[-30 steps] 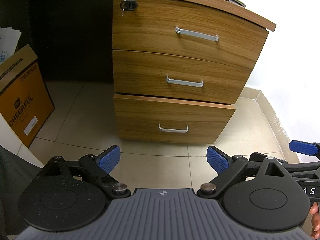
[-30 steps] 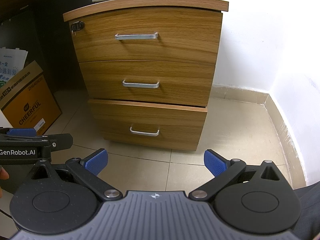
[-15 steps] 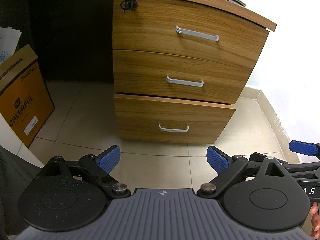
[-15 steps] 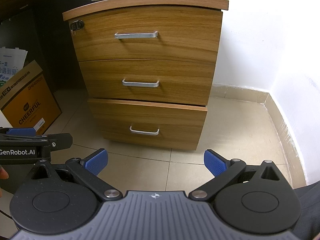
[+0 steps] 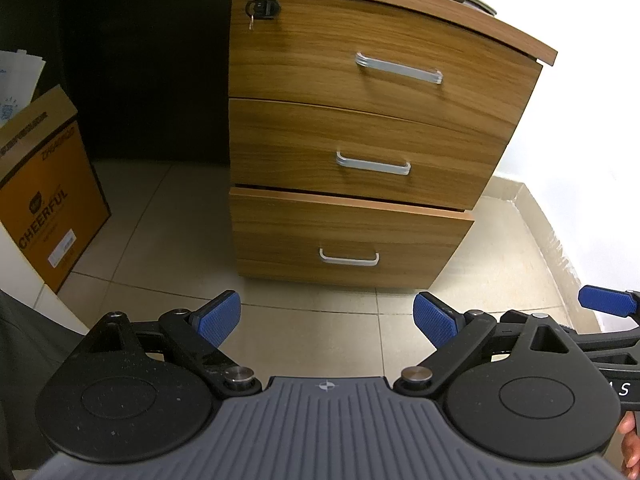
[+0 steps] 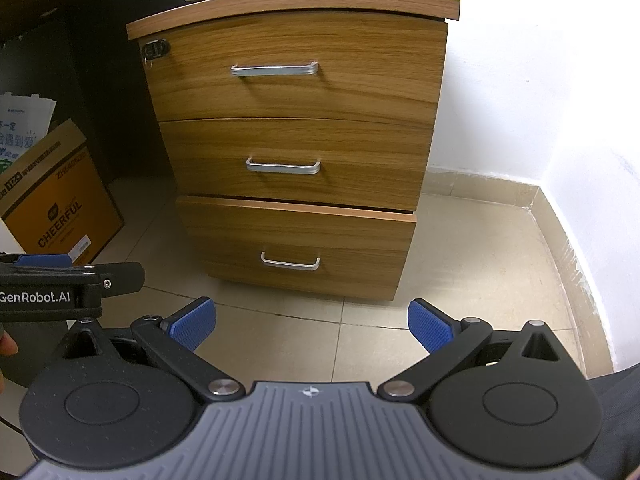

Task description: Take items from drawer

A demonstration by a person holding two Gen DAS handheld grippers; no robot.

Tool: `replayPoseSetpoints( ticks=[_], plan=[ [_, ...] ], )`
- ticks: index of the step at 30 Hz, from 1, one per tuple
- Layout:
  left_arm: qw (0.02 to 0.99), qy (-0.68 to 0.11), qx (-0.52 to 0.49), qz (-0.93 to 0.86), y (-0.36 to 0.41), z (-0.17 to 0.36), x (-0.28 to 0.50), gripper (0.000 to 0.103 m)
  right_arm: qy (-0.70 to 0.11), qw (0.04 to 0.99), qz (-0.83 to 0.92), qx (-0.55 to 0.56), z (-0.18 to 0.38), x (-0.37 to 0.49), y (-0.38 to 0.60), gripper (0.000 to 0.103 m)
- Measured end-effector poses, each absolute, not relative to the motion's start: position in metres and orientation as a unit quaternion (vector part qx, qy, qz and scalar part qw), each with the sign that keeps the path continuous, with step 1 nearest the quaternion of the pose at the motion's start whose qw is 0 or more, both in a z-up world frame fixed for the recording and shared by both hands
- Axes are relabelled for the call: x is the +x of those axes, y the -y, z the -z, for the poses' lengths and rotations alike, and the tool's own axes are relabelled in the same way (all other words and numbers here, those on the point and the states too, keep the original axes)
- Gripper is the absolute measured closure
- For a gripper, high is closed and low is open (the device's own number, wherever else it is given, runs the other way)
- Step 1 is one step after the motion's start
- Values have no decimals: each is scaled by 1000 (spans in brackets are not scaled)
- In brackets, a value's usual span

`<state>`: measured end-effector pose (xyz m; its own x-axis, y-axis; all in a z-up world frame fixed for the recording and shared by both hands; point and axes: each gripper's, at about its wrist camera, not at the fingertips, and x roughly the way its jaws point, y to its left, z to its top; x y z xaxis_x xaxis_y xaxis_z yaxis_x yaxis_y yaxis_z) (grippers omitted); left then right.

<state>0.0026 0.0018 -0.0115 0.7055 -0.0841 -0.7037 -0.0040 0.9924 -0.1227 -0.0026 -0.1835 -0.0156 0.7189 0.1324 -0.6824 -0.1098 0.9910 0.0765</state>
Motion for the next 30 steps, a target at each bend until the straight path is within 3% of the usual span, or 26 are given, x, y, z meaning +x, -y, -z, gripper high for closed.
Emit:
replayPoseSetpoints(
  ticks=[30],
  plan=[
    [914, -397, -77, -18, -33, 48, 58, 9, -367, 928, -30, 51, 58, 74, 218, 0]
  ],
)
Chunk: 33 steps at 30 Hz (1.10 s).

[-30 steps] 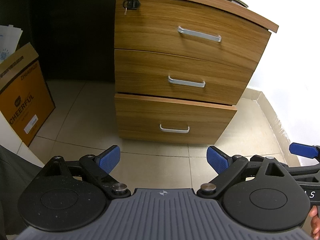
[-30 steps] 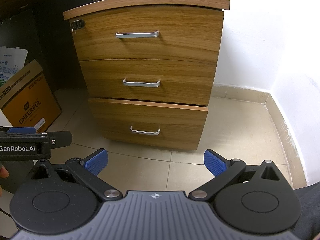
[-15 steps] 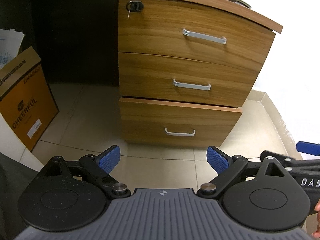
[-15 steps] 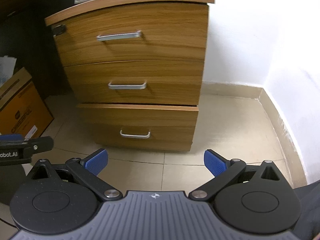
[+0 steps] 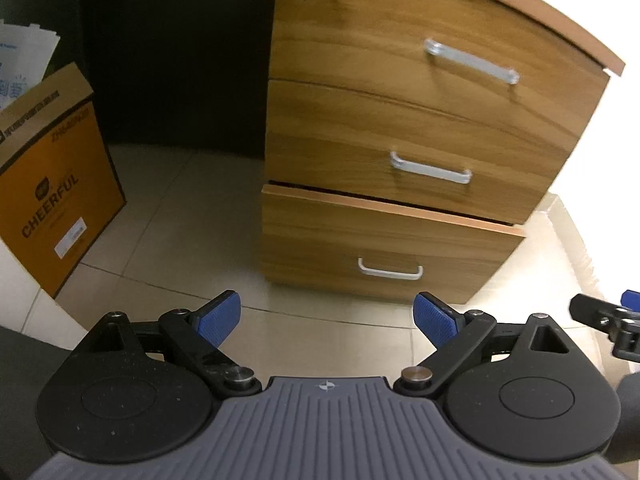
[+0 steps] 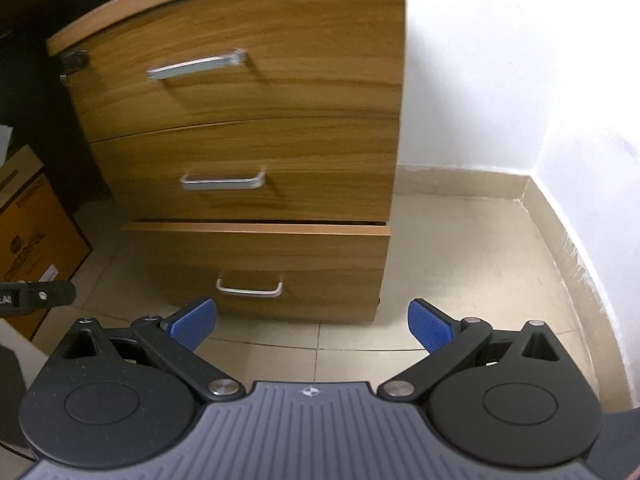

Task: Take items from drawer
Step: 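Move both tools down to the front edge of the bottom drawer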

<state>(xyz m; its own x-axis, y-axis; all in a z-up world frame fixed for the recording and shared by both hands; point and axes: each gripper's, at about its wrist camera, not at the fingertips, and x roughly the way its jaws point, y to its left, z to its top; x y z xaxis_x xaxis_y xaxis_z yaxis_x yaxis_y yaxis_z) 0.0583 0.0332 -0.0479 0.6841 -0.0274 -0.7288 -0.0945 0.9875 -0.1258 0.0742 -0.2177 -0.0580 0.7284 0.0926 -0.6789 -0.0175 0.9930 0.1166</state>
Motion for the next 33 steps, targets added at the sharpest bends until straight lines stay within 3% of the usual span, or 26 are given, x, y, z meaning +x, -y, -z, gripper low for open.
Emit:
replayPoseSetpoints(
  ticks=[13, 33],
  plan=[
    [913, -400, -78, -16, -51, 82, 118, 10, -368, 926, -20, 80, 97, 135, 245, 0],
    [905, -405, 74, 102, -83, 152, 196, 11, -362, 924, -124, -12, 166, 214, 272, 0]
  ],
)
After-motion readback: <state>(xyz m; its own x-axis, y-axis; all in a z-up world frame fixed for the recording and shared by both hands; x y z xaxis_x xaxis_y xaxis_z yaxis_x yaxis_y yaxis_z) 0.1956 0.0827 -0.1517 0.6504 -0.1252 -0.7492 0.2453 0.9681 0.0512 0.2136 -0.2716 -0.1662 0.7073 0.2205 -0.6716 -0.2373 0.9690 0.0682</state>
